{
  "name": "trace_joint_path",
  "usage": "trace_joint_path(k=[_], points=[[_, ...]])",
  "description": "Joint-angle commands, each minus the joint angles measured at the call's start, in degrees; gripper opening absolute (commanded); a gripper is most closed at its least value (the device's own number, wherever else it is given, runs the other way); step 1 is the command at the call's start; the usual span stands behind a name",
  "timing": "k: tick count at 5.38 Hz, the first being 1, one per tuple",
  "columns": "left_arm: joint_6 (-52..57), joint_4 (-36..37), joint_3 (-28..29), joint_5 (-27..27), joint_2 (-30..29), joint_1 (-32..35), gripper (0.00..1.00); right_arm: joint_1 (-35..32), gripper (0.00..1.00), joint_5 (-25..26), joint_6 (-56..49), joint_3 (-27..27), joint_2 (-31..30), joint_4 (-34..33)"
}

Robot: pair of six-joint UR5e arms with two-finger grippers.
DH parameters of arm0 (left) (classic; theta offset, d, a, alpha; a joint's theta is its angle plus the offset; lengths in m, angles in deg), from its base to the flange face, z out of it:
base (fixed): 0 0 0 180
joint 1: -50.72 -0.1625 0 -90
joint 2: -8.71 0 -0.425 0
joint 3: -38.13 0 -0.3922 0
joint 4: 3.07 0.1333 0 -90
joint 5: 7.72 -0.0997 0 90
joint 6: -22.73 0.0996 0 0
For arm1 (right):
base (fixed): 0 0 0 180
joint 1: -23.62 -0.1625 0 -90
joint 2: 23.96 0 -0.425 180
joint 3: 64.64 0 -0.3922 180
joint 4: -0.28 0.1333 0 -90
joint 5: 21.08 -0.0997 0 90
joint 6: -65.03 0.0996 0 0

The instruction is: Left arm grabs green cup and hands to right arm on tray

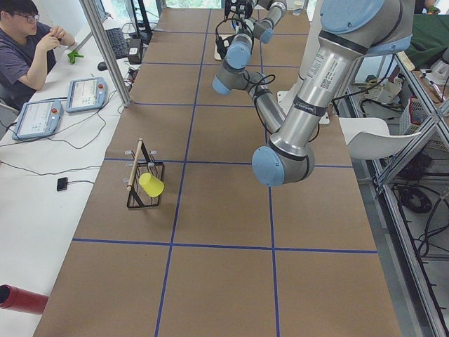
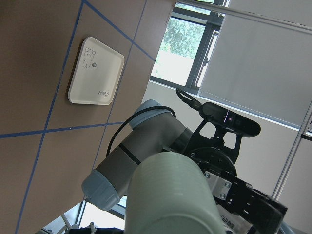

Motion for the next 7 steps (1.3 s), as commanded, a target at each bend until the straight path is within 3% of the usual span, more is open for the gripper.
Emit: trace_joint_path(k=[1,2,3,6,7], points=[[0.06,0.00,0.00,0.07,-0.01,0.00,0.01,0.16,0.00,-0.23,-0.06,-0.01,-0.24,-0.11],[0.23,0.09,-0.08,0.07,-0.79,0.00,0.64,0.16,0.00,-0.24,-0.15,-0.01,-0.25,-0.46],[1.54,0.09,-0.08,0.24,-1.32,0.17,1.00,-0.01,0.00,-0.15,0.02,-1.22,-0.33,-4.20],[5.51,-0.09,1.75,0.86,-0.27,0.79,1.00,-2.46,0.00,-0.24,0.55,-2.90,-1.65,-4.24],[5.51,0.00,1.94,1.12,0.08,0.96,1.00,-4.21,0.00,-0.06,0.73,-2.91,-4.61,-4.33]])
